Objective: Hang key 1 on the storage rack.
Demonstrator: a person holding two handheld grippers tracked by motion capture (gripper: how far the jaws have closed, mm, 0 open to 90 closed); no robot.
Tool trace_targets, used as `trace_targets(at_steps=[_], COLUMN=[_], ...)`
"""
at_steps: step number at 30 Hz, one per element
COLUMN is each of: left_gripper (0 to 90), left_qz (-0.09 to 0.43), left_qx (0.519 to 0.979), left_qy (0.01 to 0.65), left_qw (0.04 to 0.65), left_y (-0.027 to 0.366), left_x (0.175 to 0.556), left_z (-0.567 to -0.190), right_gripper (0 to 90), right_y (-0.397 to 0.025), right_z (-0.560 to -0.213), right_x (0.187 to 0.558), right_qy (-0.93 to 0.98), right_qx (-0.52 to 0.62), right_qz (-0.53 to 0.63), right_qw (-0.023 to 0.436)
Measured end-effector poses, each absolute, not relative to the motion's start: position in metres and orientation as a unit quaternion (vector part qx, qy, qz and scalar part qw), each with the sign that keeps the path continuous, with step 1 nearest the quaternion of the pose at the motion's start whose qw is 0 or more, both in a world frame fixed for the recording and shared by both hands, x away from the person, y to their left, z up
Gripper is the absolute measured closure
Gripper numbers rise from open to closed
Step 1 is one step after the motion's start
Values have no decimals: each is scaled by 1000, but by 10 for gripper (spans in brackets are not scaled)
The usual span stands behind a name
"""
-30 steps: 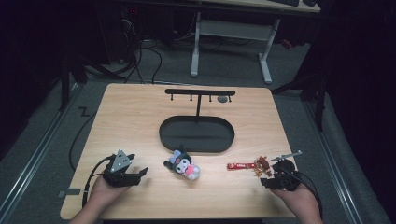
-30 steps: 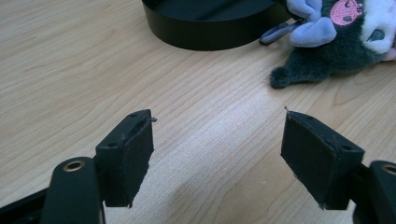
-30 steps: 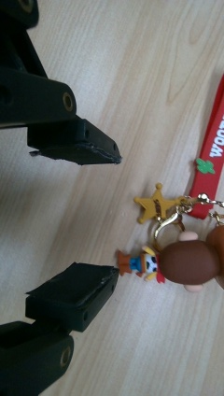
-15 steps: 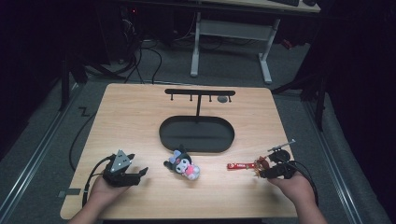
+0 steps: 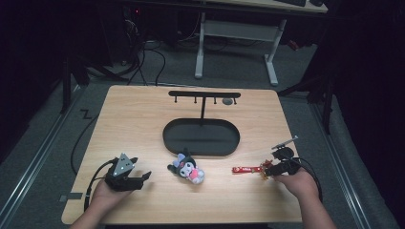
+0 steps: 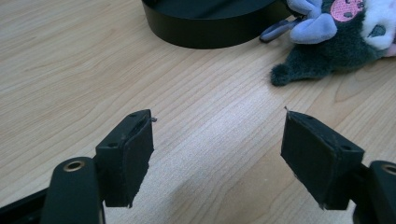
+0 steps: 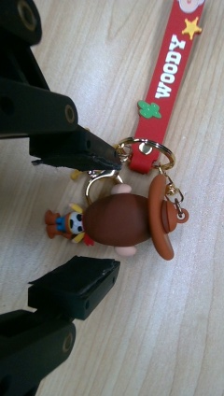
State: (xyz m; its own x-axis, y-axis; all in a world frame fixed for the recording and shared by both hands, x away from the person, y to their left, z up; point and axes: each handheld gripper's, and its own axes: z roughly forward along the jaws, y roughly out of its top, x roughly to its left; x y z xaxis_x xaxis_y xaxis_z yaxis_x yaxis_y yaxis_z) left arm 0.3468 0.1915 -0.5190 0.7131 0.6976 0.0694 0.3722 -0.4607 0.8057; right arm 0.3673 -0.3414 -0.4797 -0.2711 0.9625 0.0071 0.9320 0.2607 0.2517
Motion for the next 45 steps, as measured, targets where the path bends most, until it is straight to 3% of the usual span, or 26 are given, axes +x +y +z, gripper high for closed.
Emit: trace_targets(at_steps=[10,20,29,41,43,45], left_gripper=[257,257,257,257,257,257], left_qz=[200,198,196,194,194,194], left_qx=[832,834,835,835,835,835], left_qy=[320,318,315,316,316,317], left_qw=[408,406,406,406,406,406], left_y=[192,191,190,190,191,191], left_x=[346,347,346,346,347,347], left_z=[-519,-519,-519,-520,-520,-520], right_gripper=[541,517,561,500,517,634], right_y=[-336,-335,-329,-330,-332,-331], right_z=[-482,-480,-475,-488,-490,-490], right_x=[372,370,370,377,377,376], right_qy=[800,800,803,797,795,800], right_qx=[585,585,579,590,593,585], right_qz=[95,100,94,97,102,104], right_qw=[89,93,102,85,80,80])
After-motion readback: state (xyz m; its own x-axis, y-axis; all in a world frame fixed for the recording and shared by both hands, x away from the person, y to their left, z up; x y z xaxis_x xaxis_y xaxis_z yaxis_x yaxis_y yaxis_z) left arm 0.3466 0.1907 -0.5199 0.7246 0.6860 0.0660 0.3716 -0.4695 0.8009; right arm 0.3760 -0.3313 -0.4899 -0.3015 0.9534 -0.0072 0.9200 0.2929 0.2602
